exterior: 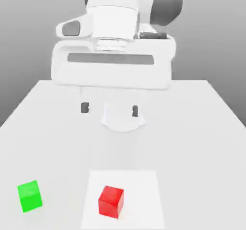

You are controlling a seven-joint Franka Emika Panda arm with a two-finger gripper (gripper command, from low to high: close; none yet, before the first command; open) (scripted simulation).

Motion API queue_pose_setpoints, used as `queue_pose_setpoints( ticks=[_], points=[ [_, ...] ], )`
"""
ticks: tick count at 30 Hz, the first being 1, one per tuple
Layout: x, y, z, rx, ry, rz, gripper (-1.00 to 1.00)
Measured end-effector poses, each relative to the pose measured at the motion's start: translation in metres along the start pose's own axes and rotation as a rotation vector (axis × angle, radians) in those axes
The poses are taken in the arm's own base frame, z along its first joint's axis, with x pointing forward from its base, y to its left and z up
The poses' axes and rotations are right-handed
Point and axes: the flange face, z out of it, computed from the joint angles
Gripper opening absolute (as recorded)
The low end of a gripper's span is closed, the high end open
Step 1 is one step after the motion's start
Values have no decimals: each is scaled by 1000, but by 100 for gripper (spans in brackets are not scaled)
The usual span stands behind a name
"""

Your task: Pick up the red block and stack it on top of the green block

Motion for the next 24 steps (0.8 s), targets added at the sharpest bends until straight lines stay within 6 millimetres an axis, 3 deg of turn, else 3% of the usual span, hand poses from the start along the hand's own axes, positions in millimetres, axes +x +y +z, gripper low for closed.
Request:
queue_pose_setpoints(
  ticks=[7,13,14,20,24],
  points=[
    [-31,50,127,-170,-135,76,0],
    [-47,71,201,-197,-158,88,0],
    [-49,72,207,-197,-158,88,-100],
    [-50,73,210,-197,-157,88,-100],
    [-43,66,178,-197,-157,88,-100]
  ],
)
